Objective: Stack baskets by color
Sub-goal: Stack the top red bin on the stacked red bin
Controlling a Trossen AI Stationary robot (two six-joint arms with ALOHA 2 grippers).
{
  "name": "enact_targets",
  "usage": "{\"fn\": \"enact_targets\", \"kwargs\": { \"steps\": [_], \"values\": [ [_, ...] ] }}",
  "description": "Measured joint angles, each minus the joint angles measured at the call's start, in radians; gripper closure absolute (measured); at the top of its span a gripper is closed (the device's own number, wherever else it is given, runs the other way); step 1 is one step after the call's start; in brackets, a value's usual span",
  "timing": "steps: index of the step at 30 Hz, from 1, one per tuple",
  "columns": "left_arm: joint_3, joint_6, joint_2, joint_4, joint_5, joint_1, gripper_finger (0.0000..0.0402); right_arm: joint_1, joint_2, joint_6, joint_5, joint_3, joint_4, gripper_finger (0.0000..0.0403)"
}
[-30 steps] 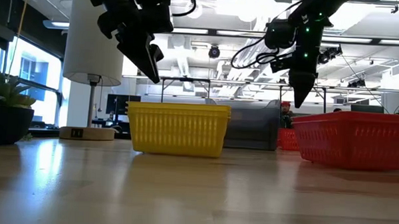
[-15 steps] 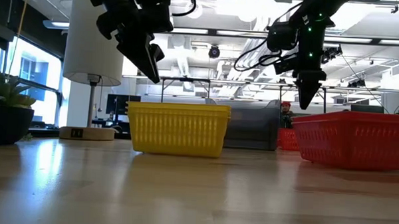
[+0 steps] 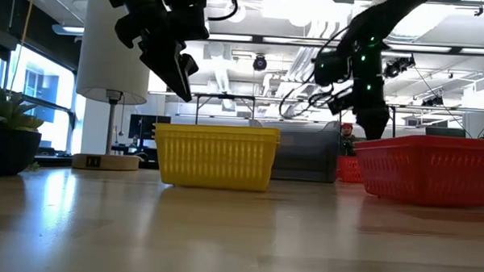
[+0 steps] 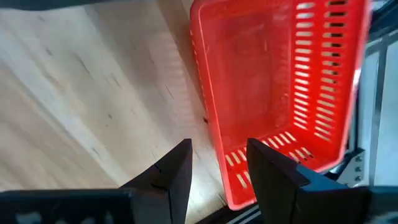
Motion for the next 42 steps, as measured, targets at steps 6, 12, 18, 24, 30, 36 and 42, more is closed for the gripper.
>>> {"fn": "enact_targets", "kwargs": {
  "steps": [6,12,18,24,30,36,42],
  "values": [
    [0.0,0.0,0.0,-0.035,0.0,0.0,0.0291,-0.002,0.082,0.013,0.015,0.0,0.026,0.0265],
    [0.0,0.0,0.0,-0.039,0.0,0.0,0.0291,-0.002,0.132,0.039,0.05,0.001,0.073,0.0265],
    [0.0,0.0,0.0,-0.039,0.0,0.0,0.0291,-0.003,0.142,0.039,0.057,0.003,0.073,0.0294],
    [0.0,0.0,0.0,-0.038,0.0,0.0,0.0291,-0.007,0.143,0.043,0.052,0.003,0.073,0.0379],
    [0.0,0.0,0.0,-0.038,0.0,0.0,0.0291,-0.006,0.144,0.044,0.053,0.002,0.072,0.0398],
    [0.0,0.0,0.0,-0.039,0.0,0.0,0.0291,-0.004,0.119,0.047,0.055,-0.002,0.052,0.0401],
    [0.0,0.0,0.0,-0.043,0.0,0.0,0.0291,0.009,0.017,0.108,0.068,-0.002,-0.013,0.0402]
  ]
}}
